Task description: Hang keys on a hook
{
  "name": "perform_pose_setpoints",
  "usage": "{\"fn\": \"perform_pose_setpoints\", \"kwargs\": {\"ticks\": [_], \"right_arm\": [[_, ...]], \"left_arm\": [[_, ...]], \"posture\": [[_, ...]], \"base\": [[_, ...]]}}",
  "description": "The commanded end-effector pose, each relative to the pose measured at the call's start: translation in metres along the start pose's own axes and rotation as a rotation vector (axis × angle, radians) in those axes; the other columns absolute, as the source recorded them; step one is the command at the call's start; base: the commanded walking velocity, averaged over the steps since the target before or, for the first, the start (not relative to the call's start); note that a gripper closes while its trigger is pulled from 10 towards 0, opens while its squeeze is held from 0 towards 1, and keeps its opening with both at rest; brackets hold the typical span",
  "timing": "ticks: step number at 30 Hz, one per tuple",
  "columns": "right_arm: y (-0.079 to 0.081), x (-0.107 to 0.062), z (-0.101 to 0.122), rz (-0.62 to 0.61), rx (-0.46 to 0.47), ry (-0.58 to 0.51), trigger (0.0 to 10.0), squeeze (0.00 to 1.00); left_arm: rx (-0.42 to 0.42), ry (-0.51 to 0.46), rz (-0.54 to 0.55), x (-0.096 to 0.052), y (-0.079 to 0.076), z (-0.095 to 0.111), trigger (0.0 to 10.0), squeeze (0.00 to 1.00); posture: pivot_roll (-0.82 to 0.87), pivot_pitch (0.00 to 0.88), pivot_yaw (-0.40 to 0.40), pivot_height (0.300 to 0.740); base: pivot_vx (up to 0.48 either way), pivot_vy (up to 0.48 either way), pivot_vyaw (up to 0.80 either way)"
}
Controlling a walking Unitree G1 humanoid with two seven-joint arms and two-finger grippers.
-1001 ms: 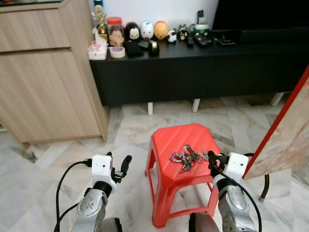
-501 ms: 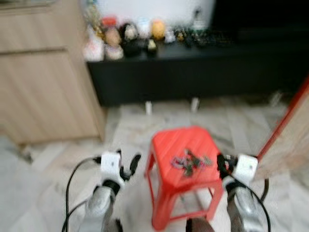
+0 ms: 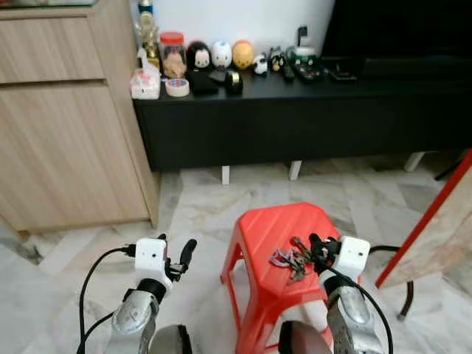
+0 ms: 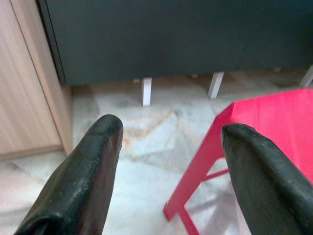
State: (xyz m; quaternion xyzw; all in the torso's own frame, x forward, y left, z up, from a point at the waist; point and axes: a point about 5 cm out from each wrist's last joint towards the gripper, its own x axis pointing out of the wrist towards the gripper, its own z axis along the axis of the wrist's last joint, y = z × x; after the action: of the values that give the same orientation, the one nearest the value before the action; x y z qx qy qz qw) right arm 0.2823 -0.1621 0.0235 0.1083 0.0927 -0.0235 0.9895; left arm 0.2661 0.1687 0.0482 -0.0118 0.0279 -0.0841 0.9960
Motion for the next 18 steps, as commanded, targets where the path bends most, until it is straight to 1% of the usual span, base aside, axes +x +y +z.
{"fn": "perform_pose_setpoints", "kwargs": {"ticks": [1,2,4,6,7,8,9,12,15,16,17,18], "right_arm": [[-0.006,-0.002,-0.006,-0.008,0.006,0.039,10.0,0.0],[-0.005,-0.002,-0.008,0.017,0.005,0.061,10.0,0.0],[-0.005,-0.002,-0.011,0.032,-0.006,0.091,10.0,0.0],[-0.004,-0.002,-0.015,0.055,0.001,0.121,10.0,0.0],[-0.004,-0.002,-0.016,0.06,0.002,0.129,10.0,0.66],[-0.004,-0.002,-0.016,0.06,0.002,0.129,10.0,0.66],[-0.005,-0.001,-0.016,0.052,0.013,0.129,10.0,1.0],[-0.008,0.003,-0.013,0.034,0.042,0.127,10.0,1.0],[-0.007,0.006,-0.016,0.046,0.114,0.173,10.0,0.99],[-0.008,0.007,-0.015,0.05,0.102,0.176,10.0,0.73],[-0.008,0.007,-0.015,0.05,0.102,0.176,10.0,0.73],[-0.01,0.008,-0.015,0.055,0.084,0.177,10.0,0.38]], "left_arm": [[-0.001,0.003,-0.022,0.001,-0.007,-0.002,10.0,0.0],[0.013,0.008,-0.029,0.001,-0.007,-0.003,10.0,0.0],[0.013,0.01,-0.033,0.001,-0.008,-0.003,10.0,0.0],[0.012,0.011,-0.034,0.001,-0.008,-0.004,10.0,0.0],[0.012,0.012,-0.034,0.001,-0.008,-0.004,10.0,0.0],[0.012,0.012,-0.034,0.001,-0.008,-0.004,10.0,0.0],[0.013,0.013,-0.034,0.001,-0.008,-0.004,10.0,0.0],[0.014,0.014,-0.035,0.001,-0.008,-0.004,10.0,0.0],[0.017,0.023,-0.03,-0.001,-0.007,-0.007,10.0,0.0],[0.017,0.024,-0.03,-0.001,-0.006,-0.007,10.0,0.0],[0.017,0.024,-0.03,-0.001,-0.006,-0.007,10.0,0.0],[0.018,0.026,-0.028,-0.002,-0.005,-0.007,10.0,0.0]], "posture": [[0.01,0.032,-0.034,0.562],[0.01,0.032,-0.034,0.562],[0.0,0.028,-0.032,0.562],[0.0,0.025,-0.031,0.562],[0.0,0.025,-0.031,0.562],[0.0,0.025,-0.031,0.562],[0.01,0.024,-0.031,0.562],[0.01,0.023,-0.03,0.562],[0.01,0.022,-0.03,0.562],[0.02,0.028,-0.028,0.562],[0.02,0.028,-0.028,0.562],[0.02,0.035,-0.028,0.562]], "base": [[0.0,0.0,0.0],[0.0,0.0,0.0],[0.0,0.0,0.0],[0.0,0.0,0.0],[0.0,0.0,0.0],[0.0,0.0,0.0],[0.0,0.0,0.0],[0.0,0.0,0.0],[0.0,0.0,0.0],[0.0,0.0,0.0],[0.0,0.0,0.0],[0.0,0.0,0.0]]}}
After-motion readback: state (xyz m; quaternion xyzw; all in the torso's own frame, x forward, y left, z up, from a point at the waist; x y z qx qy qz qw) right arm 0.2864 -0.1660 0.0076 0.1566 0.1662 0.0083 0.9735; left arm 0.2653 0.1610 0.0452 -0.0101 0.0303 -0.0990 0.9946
